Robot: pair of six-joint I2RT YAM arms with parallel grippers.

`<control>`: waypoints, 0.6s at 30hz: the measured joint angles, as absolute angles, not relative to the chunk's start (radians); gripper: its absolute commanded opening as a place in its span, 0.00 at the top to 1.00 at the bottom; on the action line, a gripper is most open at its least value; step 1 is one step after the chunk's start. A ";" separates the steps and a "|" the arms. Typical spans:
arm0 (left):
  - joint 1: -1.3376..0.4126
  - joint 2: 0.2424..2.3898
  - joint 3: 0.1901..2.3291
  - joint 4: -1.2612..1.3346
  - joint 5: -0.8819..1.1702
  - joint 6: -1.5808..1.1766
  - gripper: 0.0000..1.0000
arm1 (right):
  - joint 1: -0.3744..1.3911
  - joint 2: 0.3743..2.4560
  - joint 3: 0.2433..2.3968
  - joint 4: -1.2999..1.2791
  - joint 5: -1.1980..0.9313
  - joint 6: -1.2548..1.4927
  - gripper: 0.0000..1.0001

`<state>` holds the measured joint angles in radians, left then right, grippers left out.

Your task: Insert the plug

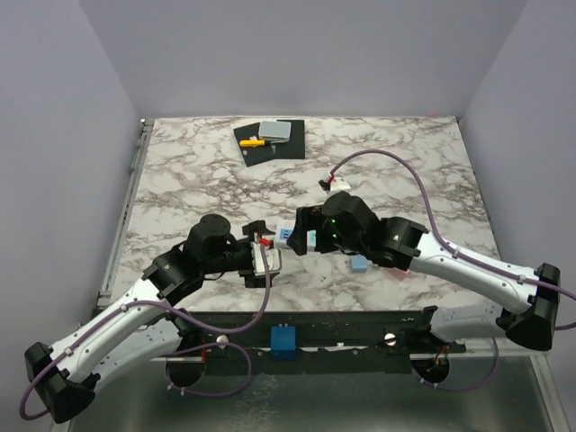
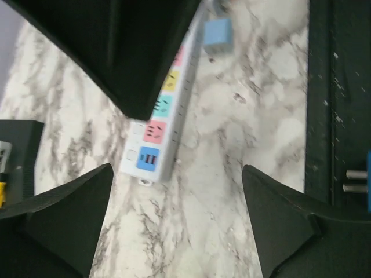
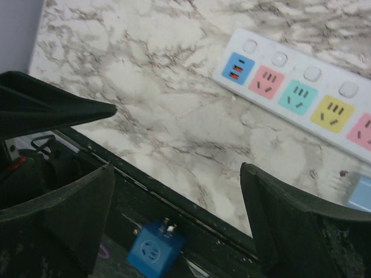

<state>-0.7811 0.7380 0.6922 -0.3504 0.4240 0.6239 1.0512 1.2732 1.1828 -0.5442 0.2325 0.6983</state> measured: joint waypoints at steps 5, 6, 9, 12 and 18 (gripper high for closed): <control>-0.781 0.758 0.690 -0.523 0.511 0.747 0.01 | 1.053 1.179 1.043 -0.571 0.202 0.706 0.00; -0.781 0.760 0.690 -0.550 0.517 0.769 0.01 | 1.056 1.172 1.023 -0.571 0.184 0.706 0.00; -0.781 0.754 0.670 -0.552 0.504 0.787 0.01 | 1.114 1.184 0.981 -0.574 0.164 0.703 0.00; -0.781 0.737 0.640 -0.538 0.485 0.785 0.01 | 1.234 1.253 0.981 -0.578 0.159 0.689 0.00; -0.780 0.707 0.609 -0.470 0.401 0.726 0.01 | 1.384 1.367 0.985 -0.577 0.140 0.627 0.00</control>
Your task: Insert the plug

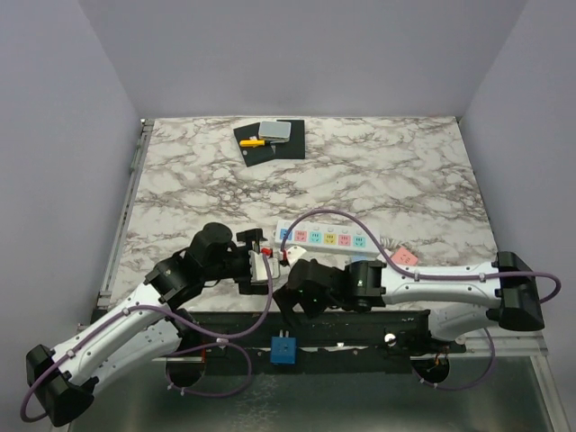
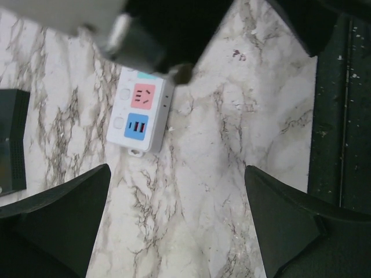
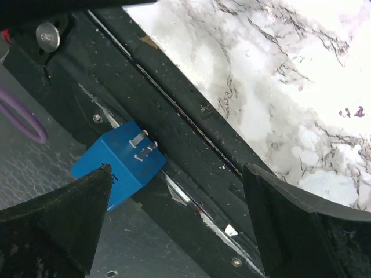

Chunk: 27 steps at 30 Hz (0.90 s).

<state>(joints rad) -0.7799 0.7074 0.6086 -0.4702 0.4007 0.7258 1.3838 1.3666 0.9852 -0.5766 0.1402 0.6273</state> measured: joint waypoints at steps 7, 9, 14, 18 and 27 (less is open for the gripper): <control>-0.754 0.741 0.614 -0.380 0.297 0.625 0.01 | 1.481 1.352 0.947 -0.538 0.152 0.527 0.00; -0.741 0.764 0.627 -0.369 0.285 0.600 0.01 | 1.530 1.356 0.923 -0.529 0.163 0.485 0.00; -0.679 0.865 0.678 -0.408 0.216 0.534 0.01 | 1.668 1.361 0.861 -0.411 0.167 0.337 0.00; -0.640 0.893 0.722 -0.482 0.192 0.500 0.01 | 1.704 1.362 0.836 -0.333 0.167 0.267 0.00; -0.627 0.909 0.818 -0.580 0.166 0.440 0.01 | 1.722 1.489 0.845 -0.245 0.200 0.169 0.03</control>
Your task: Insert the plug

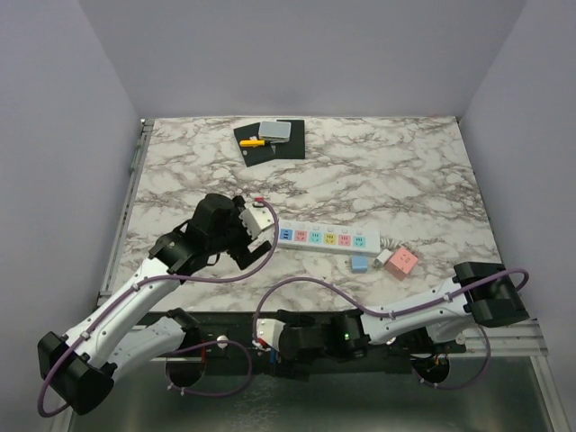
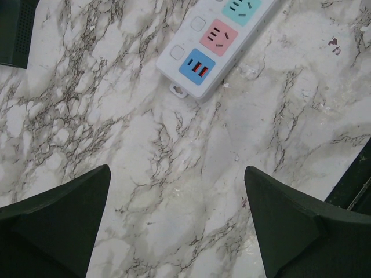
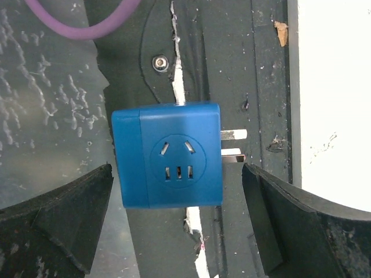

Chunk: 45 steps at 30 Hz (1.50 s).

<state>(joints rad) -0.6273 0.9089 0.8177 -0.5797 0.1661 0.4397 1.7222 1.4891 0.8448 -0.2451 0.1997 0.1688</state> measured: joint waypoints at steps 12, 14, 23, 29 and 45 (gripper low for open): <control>-0.624 0.840 0.824 -0.624 0.190 0.496 0.01 | 1.720 1.498 0.846 -0.226 0.346 0.152 0.99; -0.624 0.792 0.822 -0.624 0.202 0.537 0.01 | 1.704 1.481 0.847 -0.228 0.362 0.152 0.99; -0.624 0.573 0.777 -0.619 0.288 0.811 0.01 | 1.467 1.197 0.846 -0.202 0.300 0.152 0.96; -0.624 0.502 0.754 -0.608 0.360 0.967 0.01 | 1.334 1.134 0.846 -0.115 0.257 0.185 0.90; -0.624 0.499 0.754 -0.410 0.445 0.678 0.01 | 1.289 1.095 0.822 0.279 0.412 0.374 0.89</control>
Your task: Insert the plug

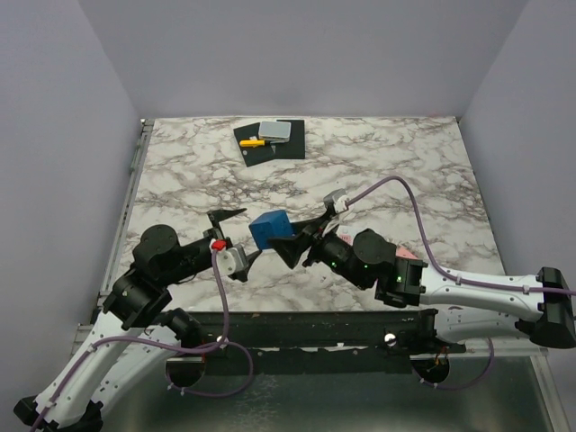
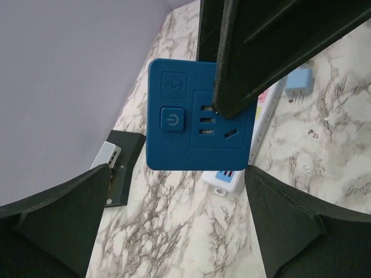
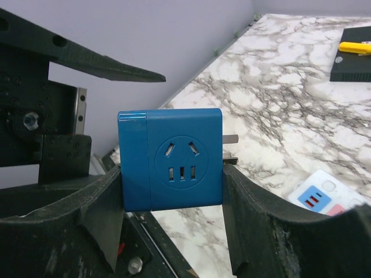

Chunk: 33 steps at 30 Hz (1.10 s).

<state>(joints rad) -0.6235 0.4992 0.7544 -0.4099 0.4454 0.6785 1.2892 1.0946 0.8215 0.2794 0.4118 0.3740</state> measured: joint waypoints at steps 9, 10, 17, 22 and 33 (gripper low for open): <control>-0.624 0.497 0.754 -0.307 0.529 0.623 0.03 | 1.273 1.134 0.813 0.462 0.362 0.472 0.90; -0.624 0.502 0.755 -0.300 0.537 0.621 0.04 | 1.268 1.135 0.805 0.488 0.345 0.486 0.90; -0.624 0.525 0.805 -0.277 0.565 0.609 0.07 | 1.194 1.135 0.709 0.686 0.213 0.617 0.89; -0.624 0.525 0.867 -0.248 0.579 0.585 0.09 | 1.128 1.162 0.696 0.809 0.067 0.731 0.89; -0.624 0.521 0.896 -0.225 0.604 0.584 0.09 | 1.056 1.275 0.756 1.022 -0.196 0.958 0.89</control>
